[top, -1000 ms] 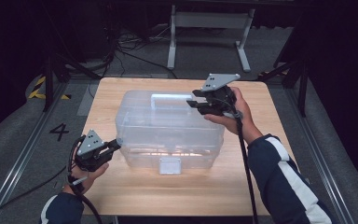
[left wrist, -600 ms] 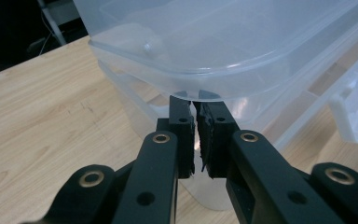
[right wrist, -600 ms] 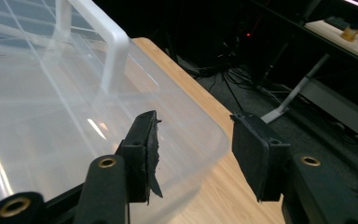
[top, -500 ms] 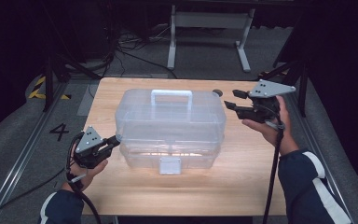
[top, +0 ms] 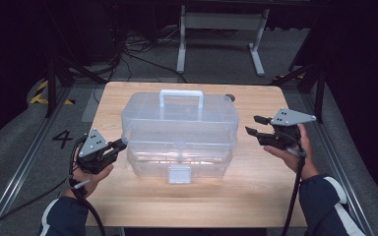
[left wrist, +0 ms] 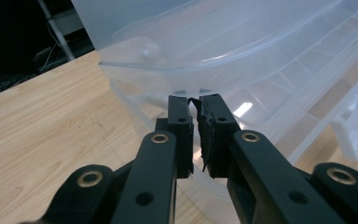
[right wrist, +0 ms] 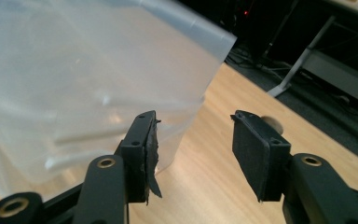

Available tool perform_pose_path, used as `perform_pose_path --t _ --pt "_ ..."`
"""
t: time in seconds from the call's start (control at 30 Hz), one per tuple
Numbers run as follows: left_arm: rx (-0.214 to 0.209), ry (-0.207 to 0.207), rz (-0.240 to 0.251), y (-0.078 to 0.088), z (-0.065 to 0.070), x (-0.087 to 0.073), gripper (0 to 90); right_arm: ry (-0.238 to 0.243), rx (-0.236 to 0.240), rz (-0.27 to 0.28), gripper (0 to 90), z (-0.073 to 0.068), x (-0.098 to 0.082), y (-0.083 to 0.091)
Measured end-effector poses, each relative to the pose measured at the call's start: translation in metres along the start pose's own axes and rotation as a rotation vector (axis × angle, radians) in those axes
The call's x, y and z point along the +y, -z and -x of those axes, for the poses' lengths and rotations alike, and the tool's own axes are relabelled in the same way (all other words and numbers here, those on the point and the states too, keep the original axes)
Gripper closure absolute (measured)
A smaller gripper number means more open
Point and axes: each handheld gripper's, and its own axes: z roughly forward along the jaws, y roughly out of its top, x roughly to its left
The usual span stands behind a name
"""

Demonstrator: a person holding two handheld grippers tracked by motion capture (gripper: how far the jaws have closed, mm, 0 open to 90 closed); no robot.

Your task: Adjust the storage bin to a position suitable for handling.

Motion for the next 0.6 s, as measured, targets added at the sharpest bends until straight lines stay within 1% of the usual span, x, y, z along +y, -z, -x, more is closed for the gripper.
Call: perform_pose_path --t 0.13,0.2,0.3,0.4,0.47,0.57,0.6 --pt "0.001 -0.009 0.005 0.001 -0.002 0.004 84.3 0.016 0.024 -0.005 49.8 -0.011 -0.010 -0.005" --pt "0.001 -0.008 0.006 0.002 -0.003 0.006 84.3 0.023 0.044 0.009 49.1 -0.017 -0.014 -0.007" --pt "0.004 -0.013 0.002 0.002 -0.003 0.009 84.3 0.019 0.061 0.026 49.0 -0.022 -0.016 -0.010" --pt "0.005 -0.015 0.001 0.002 -0.003 0.010 84.4 0.017 0.064 0.036 49.0 -0.025 -0.017 -0.012" --pt "0.007 -0.017 0.001 0.002 -0.003 0.011 84.4 0.021 0.073 0.062 50.1 -0.030 -0.017 -0.015" --pt "0.006 -0.025 -0.001 0.002 -0.004 0.013 84.5 0.025 0.065 0.085 51.4 -0.032 -0.015 -0.014" --pt "0.006 -0.019 -0.001 0.002 -0.003 0.013 84.6 0.023 0.056 0.117 52.7 -0.032 -0.013 -0.013"
